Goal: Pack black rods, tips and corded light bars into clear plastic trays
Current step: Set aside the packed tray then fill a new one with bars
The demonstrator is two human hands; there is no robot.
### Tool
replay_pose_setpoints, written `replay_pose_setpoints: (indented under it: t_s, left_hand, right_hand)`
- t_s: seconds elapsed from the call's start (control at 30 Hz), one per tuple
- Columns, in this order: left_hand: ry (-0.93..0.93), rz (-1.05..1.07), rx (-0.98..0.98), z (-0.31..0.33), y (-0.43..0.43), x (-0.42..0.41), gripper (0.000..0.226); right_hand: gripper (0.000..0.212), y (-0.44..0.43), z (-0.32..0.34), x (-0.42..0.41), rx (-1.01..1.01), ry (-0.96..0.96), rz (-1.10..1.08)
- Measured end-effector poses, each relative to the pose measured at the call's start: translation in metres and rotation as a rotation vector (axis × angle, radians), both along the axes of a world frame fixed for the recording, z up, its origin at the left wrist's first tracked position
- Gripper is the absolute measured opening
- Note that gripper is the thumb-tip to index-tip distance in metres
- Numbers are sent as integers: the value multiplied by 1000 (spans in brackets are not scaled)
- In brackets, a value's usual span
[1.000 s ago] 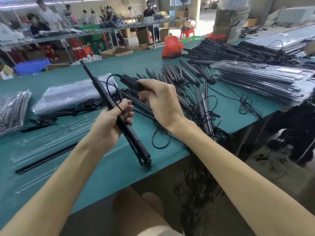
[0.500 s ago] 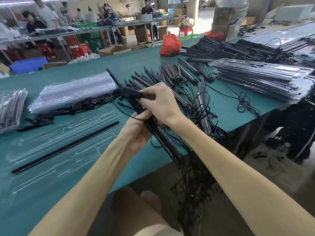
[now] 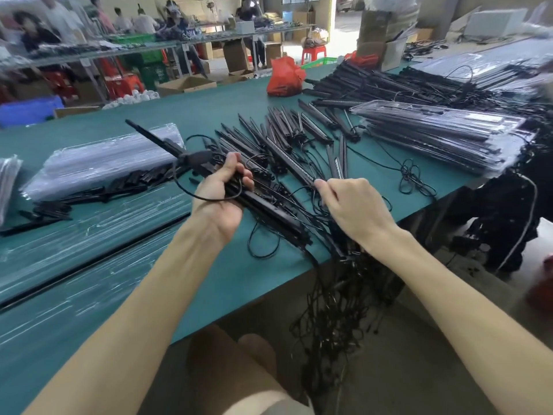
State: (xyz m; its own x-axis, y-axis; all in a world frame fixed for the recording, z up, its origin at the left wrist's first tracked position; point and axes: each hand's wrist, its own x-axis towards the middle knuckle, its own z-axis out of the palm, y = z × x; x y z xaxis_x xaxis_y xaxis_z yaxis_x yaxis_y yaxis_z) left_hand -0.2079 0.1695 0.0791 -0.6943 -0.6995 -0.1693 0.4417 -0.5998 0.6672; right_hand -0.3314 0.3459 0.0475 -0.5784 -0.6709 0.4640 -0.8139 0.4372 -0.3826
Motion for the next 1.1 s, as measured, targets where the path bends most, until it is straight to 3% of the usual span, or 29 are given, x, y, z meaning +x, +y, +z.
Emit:
replay_pose_setpoints:
  t_s: [0.23, 0.4, 0.47, 0.7, 0.93, 1.1]
  left_hand:
    - [74, 80, 36, 23, -32, 3, 19]
    - [101, 79, 73, 20, -32, 6, 21]
    - [91, 77, 76, 18, -34, 8, 21]
    - [-185, -38, -131, 5, -33, 19, 14]
    - [-295, -376, -397, -7, 4, 10, 16]
    - [-183, -451, -486, -12, 28, -1, 19]
  right_hand:
    - [37, 9, -4, -8, 31, -185, 72]
    - [18, -2, 12, -3, 321, -160, 159]
    - [13, -5, 13, -3, 332, -161, 148]
    - [9, -22, 30, 2, -182, -225, 93]
    - [11, -52, 66, 14, -371, -340, 167]
    - [13, -71, 89, 15, -378, -536, 216]
